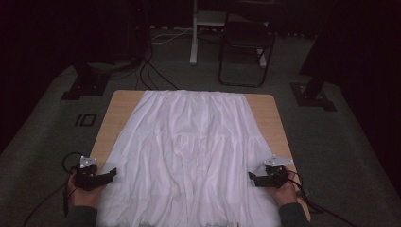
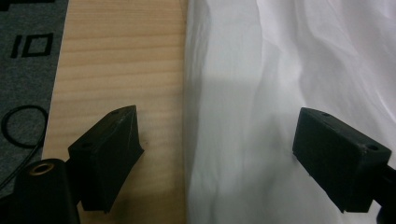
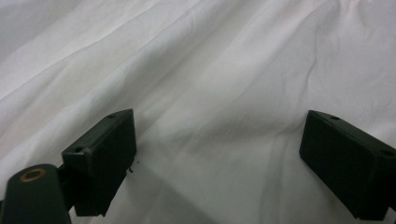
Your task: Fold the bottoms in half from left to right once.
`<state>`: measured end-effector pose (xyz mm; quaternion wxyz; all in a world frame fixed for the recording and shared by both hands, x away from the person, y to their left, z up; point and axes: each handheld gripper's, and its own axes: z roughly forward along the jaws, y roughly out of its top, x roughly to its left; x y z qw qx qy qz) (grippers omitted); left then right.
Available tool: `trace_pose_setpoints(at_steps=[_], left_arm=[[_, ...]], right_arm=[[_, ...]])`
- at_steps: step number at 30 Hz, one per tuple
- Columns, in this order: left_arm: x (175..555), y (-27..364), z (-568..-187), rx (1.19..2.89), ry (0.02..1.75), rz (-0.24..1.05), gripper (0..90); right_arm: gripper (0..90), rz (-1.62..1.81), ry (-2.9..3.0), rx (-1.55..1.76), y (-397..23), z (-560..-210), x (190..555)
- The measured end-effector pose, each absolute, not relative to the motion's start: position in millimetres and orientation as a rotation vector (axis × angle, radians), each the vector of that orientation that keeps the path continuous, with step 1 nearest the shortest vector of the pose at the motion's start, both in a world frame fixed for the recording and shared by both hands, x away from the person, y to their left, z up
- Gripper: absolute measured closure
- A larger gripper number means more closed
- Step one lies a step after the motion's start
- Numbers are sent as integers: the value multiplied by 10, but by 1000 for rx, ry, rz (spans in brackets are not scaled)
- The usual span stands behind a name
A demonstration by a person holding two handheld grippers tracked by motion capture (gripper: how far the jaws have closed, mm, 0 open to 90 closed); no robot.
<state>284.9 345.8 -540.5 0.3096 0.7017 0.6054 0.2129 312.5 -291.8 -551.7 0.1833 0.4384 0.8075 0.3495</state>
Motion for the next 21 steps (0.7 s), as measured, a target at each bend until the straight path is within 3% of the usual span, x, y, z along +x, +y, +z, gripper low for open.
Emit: trace_pose_setpoints(at_steps=[7,11,13,15,16,17,18,19,21], left_arm=[[2631,3330,-5405,1961,1515,559,148],[2607,3207,-5395,1999,1515,579,162],[2614,3176,-5383,1989,1499,585,274],[2611,3174,-5382,1985,1488,588,379],[2611,3176,-5383,1980,1483,592,379],[2613,3184,-5380,1978,1475,593,489],[2617,3192,-5379,1973,1471,593,489],[2621,3201,-5377,1972,1470,592,590],[2627,3215,-5374,1974,1457,584,683]], right_arm=[[107,985,2278,1235,-2918,-5517,3124],[262,1007,2253,1233,-2931,-5509,3093],[408,1008,2244,1254,-2970,-5467,3068],[355,984,2176,1262,-3031,-5387,3035],[355,984,2176,1262,-3031,-5387,3035],[245,963,2082,1289,-3124,-5288,2996],[245,963,2082,1289,-3124,-5288,2996],[191,944,2051,1334,-3207,-5253,2968],[181,922,2052,1364,-3262,-5294,2928]])
